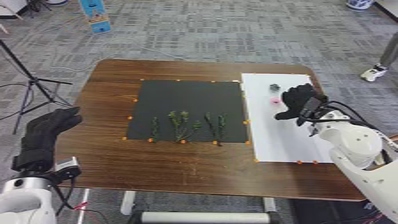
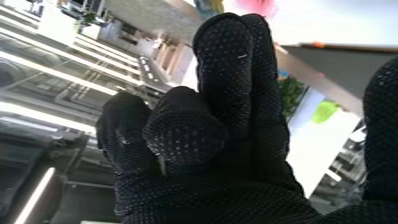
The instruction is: Arrange flowers
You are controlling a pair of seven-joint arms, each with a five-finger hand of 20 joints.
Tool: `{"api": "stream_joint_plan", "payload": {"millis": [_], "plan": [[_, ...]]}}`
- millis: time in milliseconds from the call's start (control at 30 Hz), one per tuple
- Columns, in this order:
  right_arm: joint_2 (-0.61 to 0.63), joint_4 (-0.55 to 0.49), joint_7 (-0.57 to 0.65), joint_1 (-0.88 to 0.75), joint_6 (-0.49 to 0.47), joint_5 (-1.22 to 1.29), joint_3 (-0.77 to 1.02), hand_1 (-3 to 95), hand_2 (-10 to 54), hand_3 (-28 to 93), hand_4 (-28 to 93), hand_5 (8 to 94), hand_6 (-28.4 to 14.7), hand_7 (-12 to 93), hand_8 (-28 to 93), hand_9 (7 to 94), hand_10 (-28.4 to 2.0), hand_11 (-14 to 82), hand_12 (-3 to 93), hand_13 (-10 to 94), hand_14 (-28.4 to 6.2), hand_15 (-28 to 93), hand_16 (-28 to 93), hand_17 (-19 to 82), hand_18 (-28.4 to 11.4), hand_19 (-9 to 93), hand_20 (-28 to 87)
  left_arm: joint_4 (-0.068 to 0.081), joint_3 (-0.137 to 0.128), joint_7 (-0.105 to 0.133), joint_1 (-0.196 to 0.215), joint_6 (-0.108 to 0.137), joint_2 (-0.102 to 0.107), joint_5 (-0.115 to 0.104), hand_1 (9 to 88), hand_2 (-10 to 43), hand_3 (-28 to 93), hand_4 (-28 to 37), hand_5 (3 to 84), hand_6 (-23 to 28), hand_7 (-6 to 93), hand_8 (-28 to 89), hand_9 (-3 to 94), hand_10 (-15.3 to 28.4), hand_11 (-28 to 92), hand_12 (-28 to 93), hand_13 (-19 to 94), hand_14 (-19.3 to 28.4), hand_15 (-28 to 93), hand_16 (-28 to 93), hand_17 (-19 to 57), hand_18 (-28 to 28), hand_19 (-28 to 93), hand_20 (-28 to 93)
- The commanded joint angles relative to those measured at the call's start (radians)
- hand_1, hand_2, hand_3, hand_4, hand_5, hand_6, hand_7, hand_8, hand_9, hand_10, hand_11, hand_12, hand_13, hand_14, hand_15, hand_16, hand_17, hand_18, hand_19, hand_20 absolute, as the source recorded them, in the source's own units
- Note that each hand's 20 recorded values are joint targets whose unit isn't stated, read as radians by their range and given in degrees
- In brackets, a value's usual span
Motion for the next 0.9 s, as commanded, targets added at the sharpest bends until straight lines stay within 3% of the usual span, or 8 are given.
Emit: {"api": "stream_joint_plan", "payload": {"millis": [33, 333, 900], "plan": [[0.001, 0.025, -0.056, 0.013, -0.083, -0.045, -0.008, 25.4, -9.5, 63, -19, 72.4, -0.3, 28, -7, 85.2, -10.8, 34.3, 28.8, 84, -7.4, 69, 40, 51, -23.6, 93, 67, -0.019, -0.009, 0.007, 0.018, 0.006, -0.018, 0.003, 21.9, 17.4, 68, -28.3, 52.2, 3.5, 17.0, -8, 53.8, 13.4, 24, 15, 43, 15.5, 16, -1, 7.9, 9.5, 10, 15], [-0.015, 0.038, -0.095, 0.058, -0.216, -0.036, -0.007, 26.4, -9.5, 64, -18, 71.4, -0.2, 27, -7, 84.5, -10.5, 32.1, 28.3, 85, -6.8, 69, 39, 51, -23.1, 93, 67, -0.019, -0.005, 0.005, 0.02, -0.001, -0.015, 0.003, 22.0, 17.4, 68, -28.3, 52.3, 3.6, 17.0, -8, 53.8, 13.3, 24, 15, 43, 15.5, 17, -1, 7.9, 9.5, 10, 15], [-0.052, 0.075, -0.091, 0.126, -0.221, -0.063, -0.048, 25.3, -8.5, 64, -16, 72.2, -0.1, 26, -7, 85.6, -10.5, 30.9, 27.8, 86, -6.2, 68, 39, 54, -22.6, 93, 68, -0.015, 0.007, 0.0, 0.006, -0.009, -0.006, 0.003, 22.3, 17.6, 68, -28.3, 52.3, 3.6, 16.9, -8, 53.9, 13.4, 24, 15, 43, 15.5, 17, -1, 8.0, 9.5, 10, 15]]}}
